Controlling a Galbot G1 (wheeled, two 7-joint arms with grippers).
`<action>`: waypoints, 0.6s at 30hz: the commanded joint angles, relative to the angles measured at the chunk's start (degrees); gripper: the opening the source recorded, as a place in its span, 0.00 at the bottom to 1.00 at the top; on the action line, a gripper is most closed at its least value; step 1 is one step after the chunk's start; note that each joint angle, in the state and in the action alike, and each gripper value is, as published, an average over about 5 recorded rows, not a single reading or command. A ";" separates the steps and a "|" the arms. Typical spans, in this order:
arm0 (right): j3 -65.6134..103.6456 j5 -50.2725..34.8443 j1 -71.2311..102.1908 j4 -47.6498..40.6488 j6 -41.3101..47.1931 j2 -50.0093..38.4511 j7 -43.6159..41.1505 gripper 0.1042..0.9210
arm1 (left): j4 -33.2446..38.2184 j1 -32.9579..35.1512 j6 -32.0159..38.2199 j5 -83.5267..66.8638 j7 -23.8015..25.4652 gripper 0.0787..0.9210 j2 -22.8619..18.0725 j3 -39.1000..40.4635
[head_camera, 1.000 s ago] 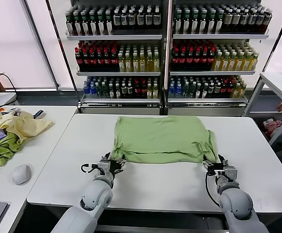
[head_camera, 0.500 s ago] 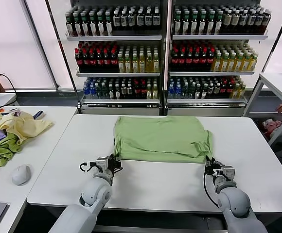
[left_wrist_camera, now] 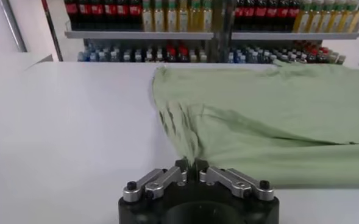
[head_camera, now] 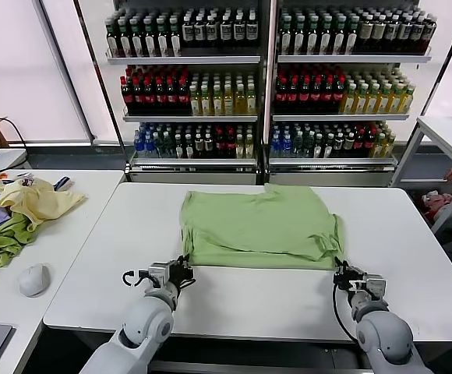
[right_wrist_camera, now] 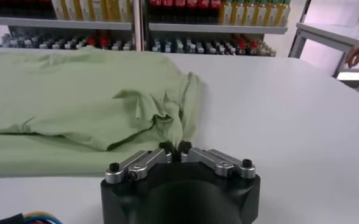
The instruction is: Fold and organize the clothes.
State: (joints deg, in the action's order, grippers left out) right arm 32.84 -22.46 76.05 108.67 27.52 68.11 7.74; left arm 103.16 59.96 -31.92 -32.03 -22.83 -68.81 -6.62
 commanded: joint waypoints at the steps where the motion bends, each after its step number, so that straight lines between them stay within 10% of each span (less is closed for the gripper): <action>1: 4.68 1.93 12.88 11.22 -0.59 0.40 -0.20 0.05 | 14.60 13.28 0.29 3.20 0.12 0.07 1.21 -0.72; 18: 7.01 9.11 24.59 19.99 -1.19 2.95 -2.10 0.05 | 27.49 31.00 0.57 11.25 -0.09 0.07 3.27 -5.49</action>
State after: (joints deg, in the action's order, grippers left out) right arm 38.46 -15.52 95.29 124.76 26.13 70.66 5.88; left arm 121.79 79.75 -31.39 -24.81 -22.94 -66.13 -9.72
